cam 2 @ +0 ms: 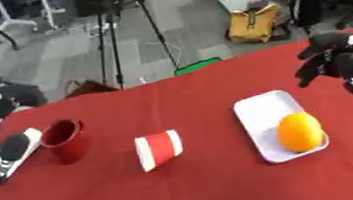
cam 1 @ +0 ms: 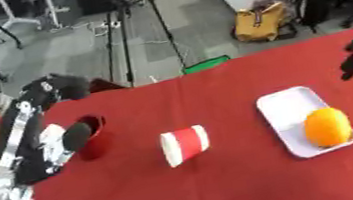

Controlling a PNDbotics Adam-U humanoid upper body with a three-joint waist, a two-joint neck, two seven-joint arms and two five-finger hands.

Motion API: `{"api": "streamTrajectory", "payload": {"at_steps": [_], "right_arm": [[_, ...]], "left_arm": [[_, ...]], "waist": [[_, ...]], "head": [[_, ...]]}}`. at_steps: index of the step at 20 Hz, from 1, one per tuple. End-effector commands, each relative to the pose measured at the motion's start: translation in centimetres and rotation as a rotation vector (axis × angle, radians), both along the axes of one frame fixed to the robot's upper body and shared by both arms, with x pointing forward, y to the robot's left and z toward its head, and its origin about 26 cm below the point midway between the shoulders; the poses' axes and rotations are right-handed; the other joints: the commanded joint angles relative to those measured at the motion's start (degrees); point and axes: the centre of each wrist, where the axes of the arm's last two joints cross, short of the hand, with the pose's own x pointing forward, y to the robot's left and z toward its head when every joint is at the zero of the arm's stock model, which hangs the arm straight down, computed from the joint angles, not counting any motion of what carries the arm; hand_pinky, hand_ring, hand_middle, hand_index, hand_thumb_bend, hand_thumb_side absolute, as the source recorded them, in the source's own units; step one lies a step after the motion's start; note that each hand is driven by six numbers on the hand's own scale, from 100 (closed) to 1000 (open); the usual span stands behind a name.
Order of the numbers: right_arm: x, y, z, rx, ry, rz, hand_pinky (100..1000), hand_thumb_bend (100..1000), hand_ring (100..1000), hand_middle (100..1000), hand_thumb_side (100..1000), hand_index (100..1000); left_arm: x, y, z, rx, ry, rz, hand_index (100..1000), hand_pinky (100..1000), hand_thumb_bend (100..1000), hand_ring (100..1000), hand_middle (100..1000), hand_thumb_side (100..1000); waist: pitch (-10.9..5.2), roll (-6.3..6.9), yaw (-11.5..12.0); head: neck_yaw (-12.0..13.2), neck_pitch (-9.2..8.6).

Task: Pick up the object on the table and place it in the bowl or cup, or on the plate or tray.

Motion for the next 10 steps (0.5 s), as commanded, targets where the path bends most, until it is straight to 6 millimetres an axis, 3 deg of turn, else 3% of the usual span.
{"api": "streamTrajectory", "payload": {"at_steps": [1,10], "right_arm": [[0.0,-0.5,0.6,-0.015,-0.023,-0.018,544,100,624,689,646,846],[0.1,-0.6,0.3,-0.016,-0.02,-0.02,545,100,622,689,647,845]], "left_arm": [[-0.6,0.3,-0.1,0.004,0.007,0.046,746,685,702,632,604,773],[-0.9,0.0,-1.1,-0.022,0.069,0.072,748,683,675,622,592,784]], "waist": [[-0.54,-0.42,0.5],[-0.57,-0.92,1.24]], "head": [[0.39,1.4],[1.07,1.76]]}}
